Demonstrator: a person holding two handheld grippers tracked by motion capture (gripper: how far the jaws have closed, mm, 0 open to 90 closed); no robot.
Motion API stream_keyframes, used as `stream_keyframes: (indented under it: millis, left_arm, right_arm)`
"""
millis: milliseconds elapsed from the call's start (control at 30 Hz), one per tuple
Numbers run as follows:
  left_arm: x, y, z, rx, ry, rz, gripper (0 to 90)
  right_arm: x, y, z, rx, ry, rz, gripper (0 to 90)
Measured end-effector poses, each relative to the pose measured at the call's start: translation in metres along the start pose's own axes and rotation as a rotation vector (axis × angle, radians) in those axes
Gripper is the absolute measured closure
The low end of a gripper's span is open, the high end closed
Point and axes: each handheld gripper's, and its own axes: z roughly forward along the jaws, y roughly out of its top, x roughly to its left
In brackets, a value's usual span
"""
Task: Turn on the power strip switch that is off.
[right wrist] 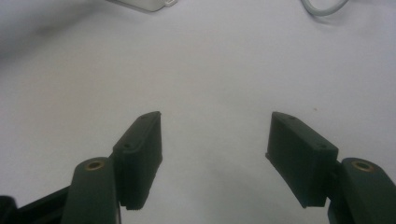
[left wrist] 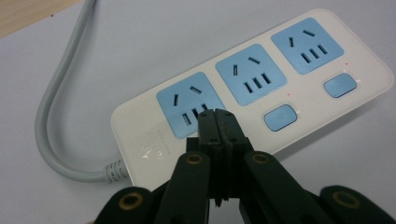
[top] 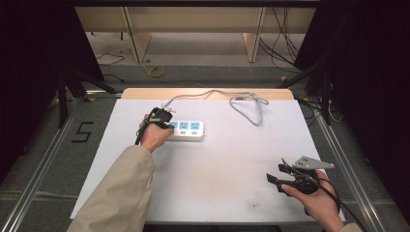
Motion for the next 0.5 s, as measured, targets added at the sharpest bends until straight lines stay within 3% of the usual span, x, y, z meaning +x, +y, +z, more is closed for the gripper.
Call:
stream_keyframes:
  millis: [267,367,500]
  left_arm:
    - [-0.0032,0.0056,0.0010,0.042,0.021,0.028,89.9]
    - [-0.0039,0.0066,0.0015,0.050,0.026,0.019,89.9]
    - [-0.0058,0.0092,0.0024,0.071,0.036,0.062,89.9]
  right_arm:
    - [0.0005,0.0002,0.0001,0.000,0.002,0.002,35.7]
    - [0.0004,0.0002,0.0001,0.000,0.003,0.002,35.8]
    - [0.0003,-0.0002,-0.0001,0.002,0.003,0.003,35.7]
